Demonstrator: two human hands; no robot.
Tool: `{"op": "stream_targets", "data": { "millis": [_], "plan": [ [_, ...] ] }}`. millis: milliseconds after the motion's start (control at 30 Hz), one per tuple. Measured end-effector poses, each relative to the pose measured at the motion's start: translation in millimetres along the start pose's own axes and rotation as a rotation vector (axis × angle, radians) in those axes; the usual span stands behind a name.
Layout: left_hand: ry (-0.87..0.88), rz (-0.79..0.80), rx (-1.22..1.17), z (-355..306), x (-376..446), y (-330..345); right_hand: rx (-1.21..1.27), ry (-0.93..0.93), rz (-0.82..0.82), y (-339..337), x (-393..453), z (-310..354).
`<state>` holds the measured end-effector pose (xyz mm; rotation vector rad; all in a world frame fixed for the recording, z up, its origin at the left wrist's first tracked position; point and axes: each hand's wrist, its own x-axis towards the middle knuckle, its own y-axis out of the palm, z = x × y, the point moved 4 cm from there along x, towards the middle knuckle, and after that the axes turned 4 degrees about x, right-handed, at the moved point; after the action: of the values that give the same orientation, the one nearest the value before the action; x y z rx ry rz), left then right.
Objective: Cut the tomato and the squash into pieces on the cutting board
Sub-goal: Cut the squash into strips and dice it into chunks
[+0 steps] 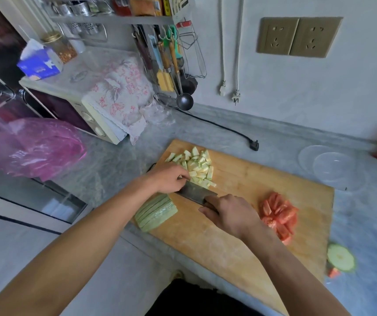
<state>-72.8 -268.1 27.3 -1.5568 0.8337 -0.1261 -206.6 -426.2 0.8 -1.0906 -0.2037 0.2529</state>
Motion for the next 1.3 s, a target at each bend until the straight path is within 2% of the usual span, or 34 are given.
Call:
{"op": "stream_targets", "data": {
  "millis": [33,133,167,267,333,400,467,600,700,800,933,1000,1033,1100,1200,1300],
  "plan": [
    [-0.017,-0.034,-0.027,0,-1,-2,0.016,0.011,-0.005,0,-1,-1],
    [-0.065,-0.273,-0.13,3,-12,-13,0.076,0.055,-0.027,-2,-4,0],
    [-0.057,-0.298,-0.109,3,-15,-15,0.075,0.063,-0.032,-2,-5,0],
    [-0.067,-0.124,0.066,5,-12,-10,0.012,0.045,-0.049,-4,-7,0],
    [-0.119,0.007,0.042,11,-8,-5,-0.024,0.028,-0.053,-5,-8,3],
    [-0.128,0.044,-0.051,9,-7,-5,-0.03,0.032,-0.06,-6,-9,6],
    [-0.115,-0.096,-0.182,7,-14,-7,0.007,0.062,-0.061,-5,-13,7],
    [-0.055,-0.636,-0.41,11,-51,-15,0.228,0.166,-0.108,-1,-23,2],
    [-0.059,-0.739,-0.41,20,-69,0,0.26,0.173,-0.122,1,-23,0],
    [-0.072,-0.694,-0.303,20,-68,10,0.134,0.132,-0.05,1,-19,5],
    [-0.123,-0.364,-0.094,11,-46,8,-0.039,0.079,-0.017,0,-18,12],
    [-0.18,-0.213,-0.133,12,-35,7,-0.05,0.081,-0.021,1,-19,11],
    [-0.193,-0.191,-0.185,13,-32,6,-0.031,0.093,-0.02,3,-20,11],
    [-0.193,-0.308,-0.307,17,-35,4,0.071,0.124,-0.038,6,-25,9],
    [-0.167,-0.734,-0.465,22,-56,-1,0.314,0.208,-0.111,5,-31,7],
    [-0.136,-0.957,-0.477,30,-82,23,0.584,0.284,-0.084,6,-31,15]
  ]
}}
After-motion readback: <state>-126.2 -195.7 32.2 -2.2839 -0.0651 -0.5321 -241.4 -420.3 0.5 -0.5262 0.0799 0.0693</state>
